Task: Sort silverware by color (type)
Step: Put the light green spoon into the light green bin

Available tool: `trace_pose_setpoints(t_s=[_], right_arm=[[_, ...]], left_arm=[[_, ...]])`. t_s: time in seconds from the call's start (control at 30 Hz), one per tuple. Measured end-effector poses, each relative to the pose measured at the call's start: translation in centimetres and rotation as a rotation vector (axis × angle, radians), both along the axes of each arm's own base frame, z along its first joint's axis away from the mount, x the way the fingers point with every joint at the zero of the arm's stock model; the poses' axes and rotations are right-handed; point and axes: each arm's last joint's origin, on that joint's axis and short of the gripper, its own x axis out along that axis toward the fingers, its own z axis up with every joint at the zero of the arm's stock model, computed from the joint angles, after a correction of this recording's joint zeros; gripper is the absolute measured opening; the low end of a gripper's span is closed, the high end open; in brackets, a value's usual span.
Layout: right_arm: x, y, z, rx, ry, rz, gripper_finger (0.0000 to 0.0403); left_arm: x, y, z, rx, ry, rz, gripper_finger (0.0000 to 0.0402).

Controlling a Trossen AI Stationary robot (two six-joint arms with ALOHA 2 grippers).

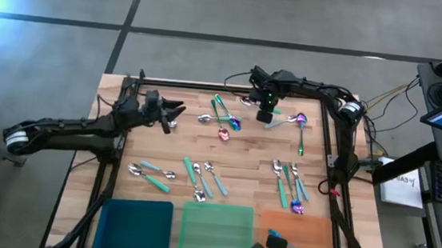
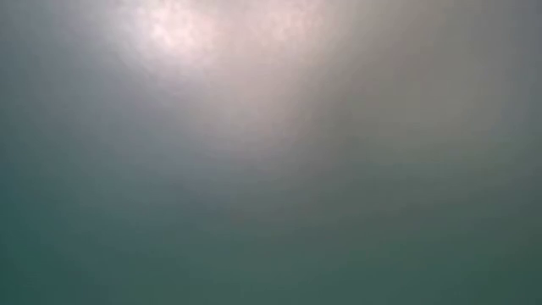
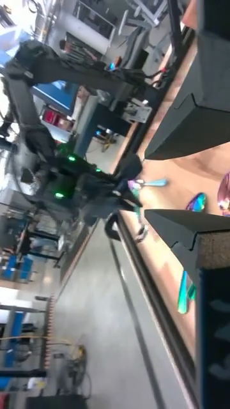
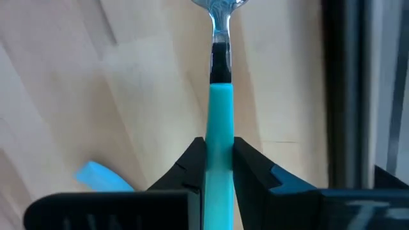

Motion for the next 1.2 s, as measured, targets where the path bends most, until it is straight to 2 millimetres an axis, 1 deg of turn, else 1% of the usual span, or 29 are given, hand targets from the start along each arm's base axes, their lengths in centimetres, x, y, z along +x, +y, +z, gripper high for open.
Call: trace_pose_setpoints(t_s=[0.13, 0.23, 0.3, 0.43, 0.57, 0.63, 0.7, 0.73, 0.83, 0.9, 1.07, 1.2], right_arm=[[0.3, 0.3, 1.8, -0.049, -0.082, -0.040, 0.0038], [1.0, 0.9, 3.4, -0.102, -0.189, -0.054, 0.0038], [1.9, 1.5, 4.7, -0.136, -0.281, -0.044, 0.0038], [4.2, 3.6, 6.8, -0.153, -0.497, 0.050, 0.0038], [6.6, 6.5, 8.0, -0.203, -0.635, 0.154, 0.0038], [7.7, 7.8, 8.5, -0.223, -0.697, 0.201, 0.0038], [8.6, 9.2, 9.0, -0.240, -0.755, 0.242, 0.0038], [9.0, 9.8, 9.1, -0.246, -0.769, 0.266, 0.0038], [9.6, 11.4, 9.2, -0.248, -0.774, 0.328, 0.0038], [9.8, 12.1, 9.2, -0.242, -0.774, 0.347, 0.0038], [10.0, 12.6, 9.2, -0.254, -0.775, 0.351, 0.0038], [10.0, 12.6, 9.3, -0.260, -0.779, 0.344, 0.0038]], left_arm=[[1.4, 0.2, -0.5, 0.021, -0.040, -0.017, 0.0120], [2.3, 0.4, -1.1, 0.050, -0.062, -0.025, 0.0120], [2.8, 0.7, -1.5, 0.063, -0.081, -0.024, 0.0120], [3.8, 1.1, -2.8, 0.083, -0.102, -0.022, 0.0120], [4.7, 1.5, -4.2, 0.110, -0.155, -0.022, 0.0120], [5.0, 1.7, -5.0, 0.128, -0.167, -0.021, 0.0120], [5.4, 1.9, -6.1, 0.136, -0.124, -0.009, 0.0120], [5.7, 2.1, -6.5, 0.129, -0.093, 0.013, 0.0120], [6.8, 2.5, -7.4, 0.123, -0.078, 0.036, 0.0120], [7.7, 2.7, -7.5, 0.130, -0.071, 0.031, 0.0120], [9.6, 3.2, -7.3, 0.153, -0.101, 0.012, 0.0120], [10.3, 3.1, -6.9, 0.162, -0.122, -0.031, 0.0120]])
